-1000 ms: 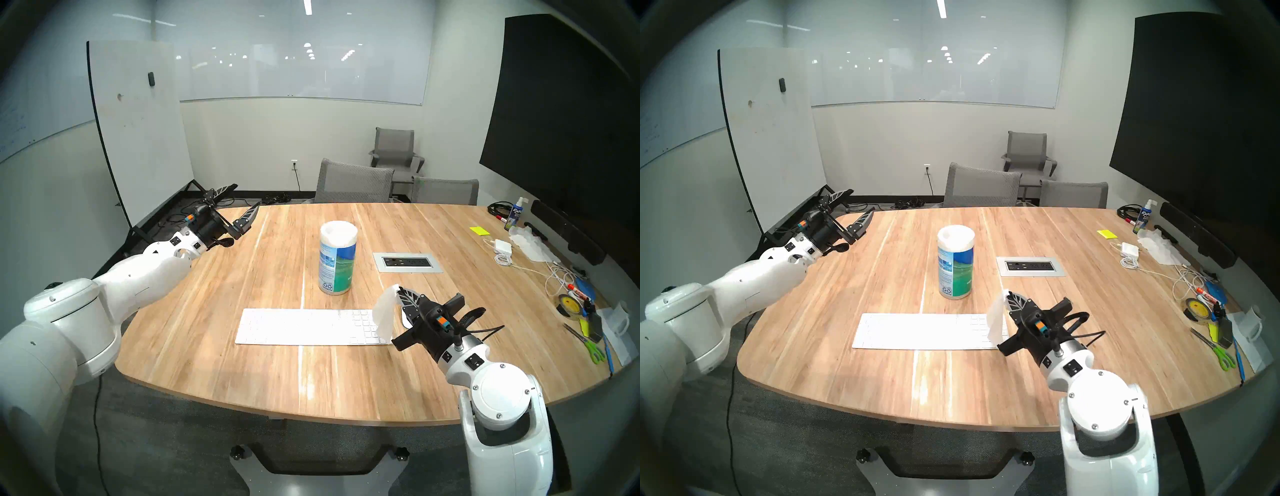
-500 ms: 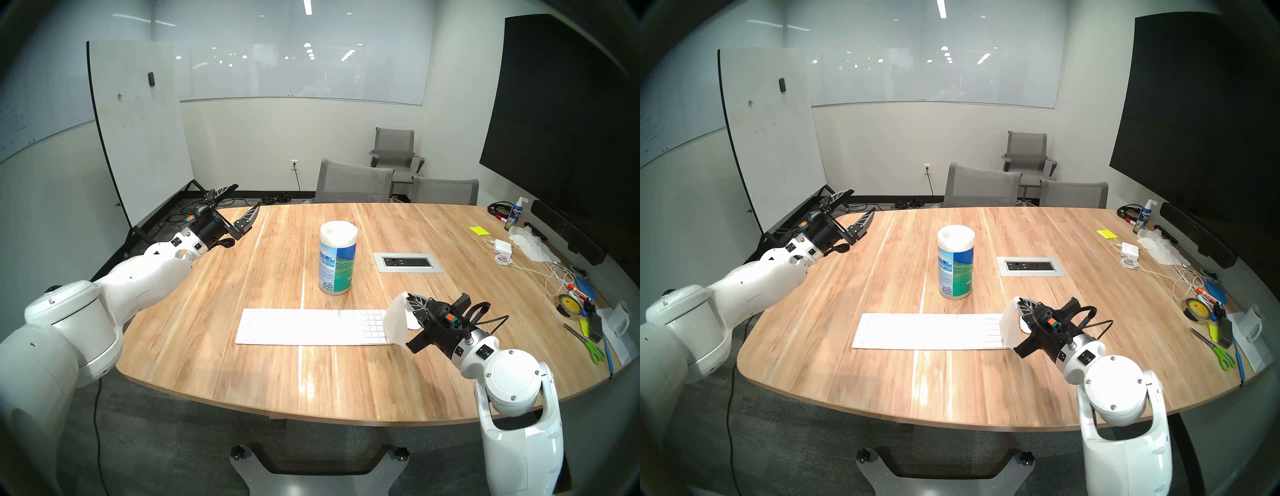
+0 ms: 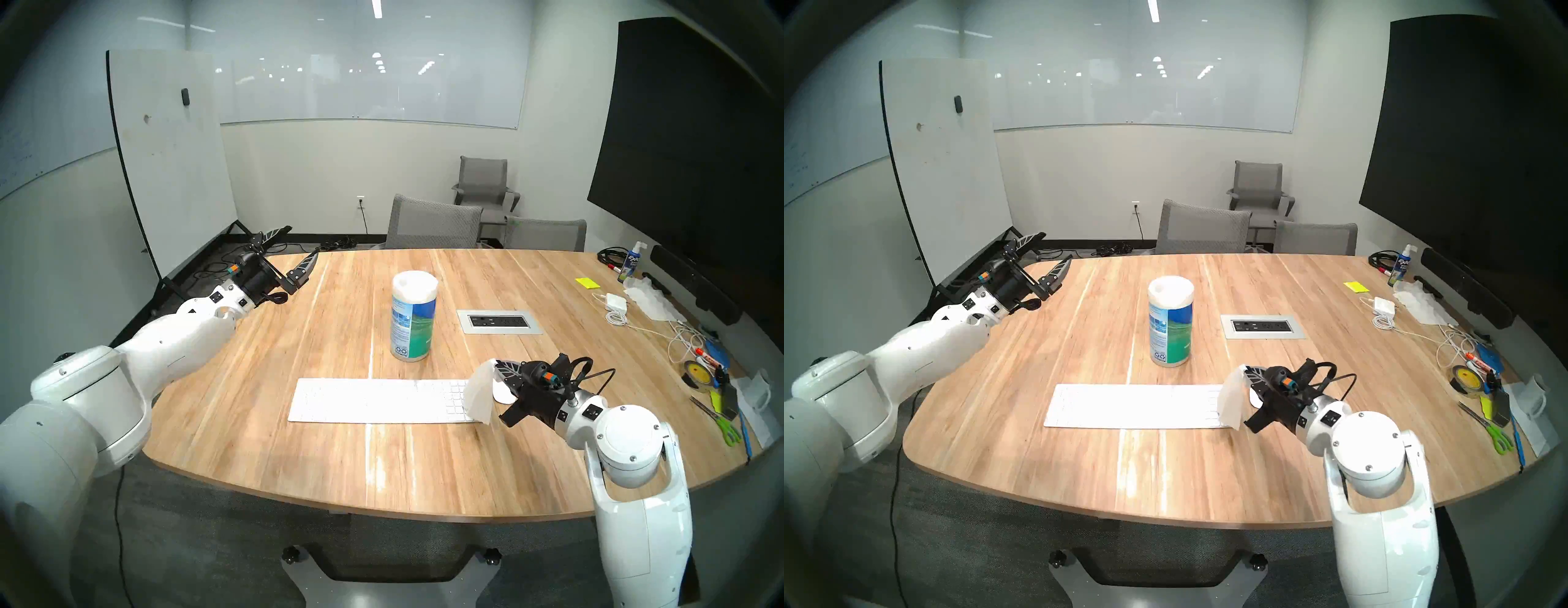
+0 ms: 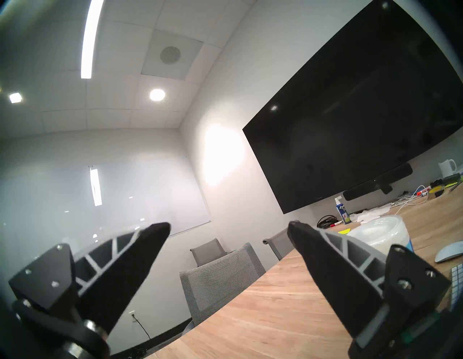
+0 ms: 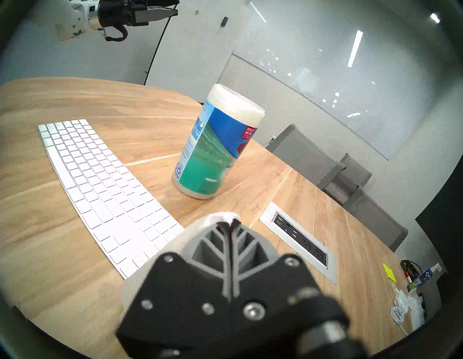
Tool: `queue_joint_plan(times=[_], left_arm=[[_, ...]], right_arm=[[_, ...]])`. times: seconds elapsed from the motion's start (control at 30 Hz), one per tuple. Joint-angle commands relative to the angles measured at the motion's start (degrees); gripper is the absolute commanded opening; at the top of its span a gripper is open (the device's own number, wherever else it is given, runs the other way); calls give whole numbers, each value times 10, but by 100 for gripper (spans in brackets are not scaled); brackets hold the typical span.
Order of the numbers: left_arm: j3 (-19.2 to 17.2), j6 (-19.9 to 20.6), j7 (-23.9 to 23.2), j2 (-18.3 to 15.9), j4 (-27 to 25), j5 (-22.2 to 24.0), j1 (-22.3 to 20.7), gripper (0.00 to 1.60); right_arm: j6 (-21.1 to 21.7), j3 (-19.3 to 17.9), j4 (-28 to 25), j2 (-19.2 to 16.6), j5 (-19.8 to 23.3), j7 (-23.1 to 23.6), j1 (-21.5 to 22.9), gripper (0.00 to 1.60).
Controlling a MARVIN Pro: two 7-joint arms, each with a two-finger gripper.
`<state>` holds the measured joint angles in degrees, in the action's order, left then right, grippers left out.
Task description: Wipe the keyboards and mice with a disinfecting wipe, then set the wipe down
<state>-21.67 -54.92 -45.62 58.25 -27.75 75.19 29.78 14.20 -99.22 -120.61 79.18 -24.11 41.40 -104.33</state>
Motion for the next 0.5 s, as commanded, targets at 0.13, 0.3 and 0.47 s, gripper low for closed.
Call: queue_joint_plan(times=[0.13,0.3,0.47], left_arm=[[-27,-1,-2,1,-2,-8,-4,160],[-34,-1,-2,2,-2,-15,-2,160],[-42,-1,-3,3,-2,-20,-1,160]], right_arm=[[-23,26,18,-17,-29,1,-5,0],[-28,38,21,-15,-45,-3,-9,0],[-31,45,23,-15,-55,-7,-11,0]])
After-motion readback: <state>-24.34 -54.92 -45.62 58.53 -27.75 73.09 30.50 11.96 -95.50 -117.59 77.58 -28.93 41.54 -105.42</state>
